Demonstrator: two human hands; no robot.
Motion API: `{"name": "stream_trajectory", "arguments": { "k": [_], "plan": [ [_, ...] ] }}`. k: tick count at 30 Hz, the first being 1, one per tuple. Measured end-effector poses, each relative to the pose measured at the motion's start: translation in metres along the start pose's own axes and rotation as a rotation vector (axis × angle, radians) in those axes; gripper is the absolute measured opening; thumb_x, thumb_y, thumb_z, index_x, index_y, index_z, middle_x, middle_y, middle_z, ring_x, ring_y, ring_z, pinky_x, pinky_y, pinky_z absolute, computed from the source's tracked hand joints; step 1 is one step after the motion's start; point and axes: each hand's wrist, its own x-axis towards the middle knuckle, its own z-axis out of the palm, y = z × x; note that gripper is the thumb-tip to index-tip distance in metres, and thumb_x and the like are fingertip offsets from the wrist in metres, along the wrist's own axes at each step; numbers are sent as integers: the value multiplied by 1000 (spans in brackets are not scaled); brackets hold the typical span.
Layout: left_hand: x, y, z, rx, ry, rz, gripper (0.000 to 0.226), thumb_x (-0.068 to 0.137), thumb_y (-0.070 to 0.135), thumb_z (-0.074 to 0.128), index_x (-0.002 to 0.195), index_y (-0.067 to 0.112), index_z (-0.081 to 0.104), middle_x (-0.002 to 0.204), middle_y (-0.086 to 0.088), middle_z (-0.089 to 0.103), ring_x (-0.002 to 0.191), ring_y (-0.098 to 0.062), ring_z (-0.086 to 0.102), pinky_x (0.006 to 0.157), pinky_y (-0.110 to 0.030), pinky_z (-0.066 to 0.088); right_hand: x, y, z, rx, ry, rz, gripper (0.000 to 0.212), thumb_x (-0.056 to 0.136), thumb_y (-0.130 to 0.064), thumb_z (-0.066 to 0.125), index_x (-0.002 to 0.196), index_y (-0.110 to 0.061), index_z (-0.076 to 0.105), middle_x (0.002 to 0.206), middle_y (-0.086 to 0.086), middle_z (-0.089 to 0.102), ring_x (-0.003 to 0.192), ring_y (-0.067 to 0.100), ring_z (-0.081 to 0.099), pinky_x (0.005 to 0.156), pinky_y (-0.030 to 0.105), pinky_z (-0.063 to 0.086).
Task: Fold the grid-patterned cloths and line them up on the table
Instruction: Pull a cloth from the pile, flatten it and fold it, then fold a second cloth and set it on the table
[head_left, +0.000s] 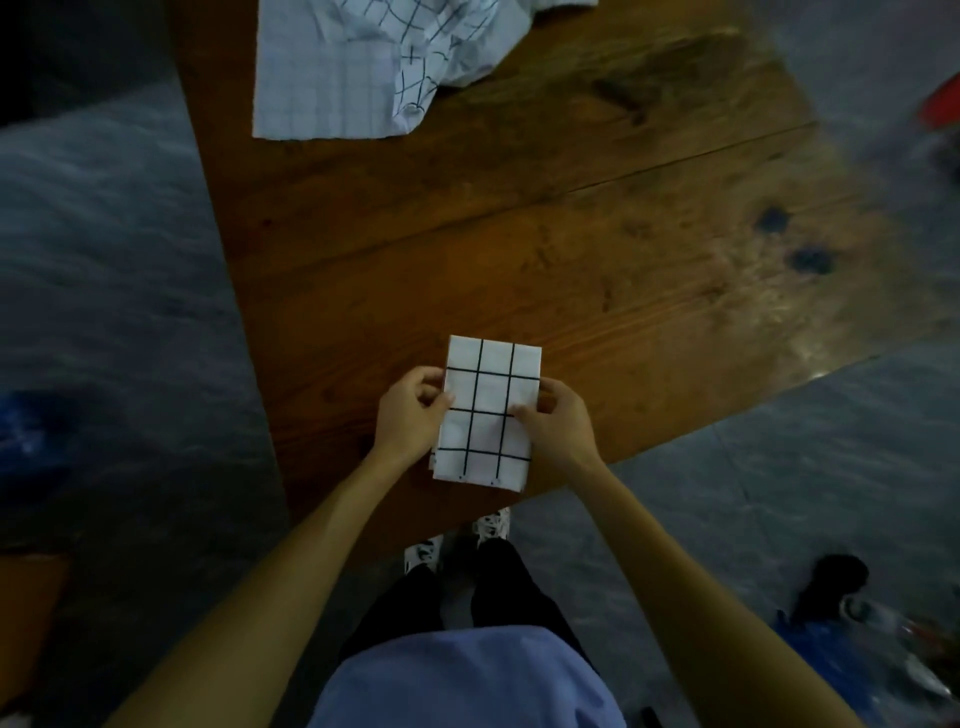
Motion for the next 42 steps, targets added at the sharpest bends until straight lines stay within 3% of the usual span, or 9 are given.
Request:
{"name": "stream_trajectory", "arguments": {
  "k": [4, 9, 12, 16, 20, 26, 31, 36, 42],
  "plan": [
    [4, -6, 4, 32, 15, -72, 40, 92, 19, 59, 131, 17, 50, 107, -1, 66, 91, -15, 64, 79, -40, 57, 14, 2, -3, -161, -9, -9, 54, 90, -25, 66, 138, -14, 44, 127, 0, 59, 104, 15, 59, 76, 24, 49],
    [2, -7, 1, 35, 77, -140, 40, 92, 23, 60, 130, 19, 51, 107, 1, 66, 93, -17, 63, 87, -44, 54, 17, -5, -6, -280, 68, -80, 53, 91, -27, 63, 139, -18, 43, 129, 1, 54, 107, 15, 55, 81, 26, 48],
    [-3, 1, -7, 41, 102, -130, 38, 93, 24, 58, 130, 19, 51, 108, 1, 65, 95, -15, 62, 88, -39, 53, 16, -18, -7, -278, 49, -152, 47, 92, -22, 62, 136, -20, 47, 134, 1, 49, 109, 13, 51, 81, 22, 42],
    [-17, 19, -37, 77, 91, -60, 36, 96, 30, 51, 132, 21, 50, 120, 2, 60, 98, -4, 53, 75, -17, 44, 9, -50, 0, -301, -48, -306, 51, 95, -24, 60, 141, -20, 41, 144, 4, 41, 121, 19, 49, 85, 21, 40],
    [-29, 39, -94, 149, 182, 11, 37, 98, 39, 43, 131, 24, 50, 124, 4, 58, 95, 2, 50, 68, -10, 37, -3, -104, 20, -370, -154, -502, 47, 97, -32, 54, 141, -21, 41, 142, 2, 44, 122, 16, 48, 84, 20, 38],
    [-60, 48, -198, 250, 288, 118, 50, 97, 50, 28, 134, 24, 48, 135, 4, 54, 121, -9, 50, 99, -29, 40, -35, -189, 66, -504, -255, -773, 43, 100, -44, 41, 135, -20, 49, 138, 3, 49, 119, 15, 51, 87, 21, 36],
    [-91, 10, -283, 289, 447, 136, 56, 95, 55, 30, 136, 22, 48, 137, 3, 53, 125, -13, 49, 104, -33, 40, -77, -240, 134, -588, -229, -953, 46, 100, -47, 38, 135, -20, 49, 139, 1, 50, 123, 15, 50, 92, 22, 34],
    [-128, -41, -380, 308, 481, 159, 56, 94, 55, 35, 132, 18, 53, 133, -2, 57, 123, -19, 52, 104, -35, 40, -130, -283, 221, -581, -162, -1019, 42, 99, -43, 41, 135, -21, 49, 135, 1, 53, 121, 16, 51, 94, 24, 38],
    [-160, -81, -477, 315, 524, 175, 66, 90, 60, 32, 133, 14, 52, 134, -8, 56, 123, -25, 52, 105, -43, 39, -186, -328, 302, -628, -216, -1122, 44, 100, -43, 42, 138, -22, 45, 138, 2, 50, 122, 14, 49, 97, 27, 37]
  ]
}}
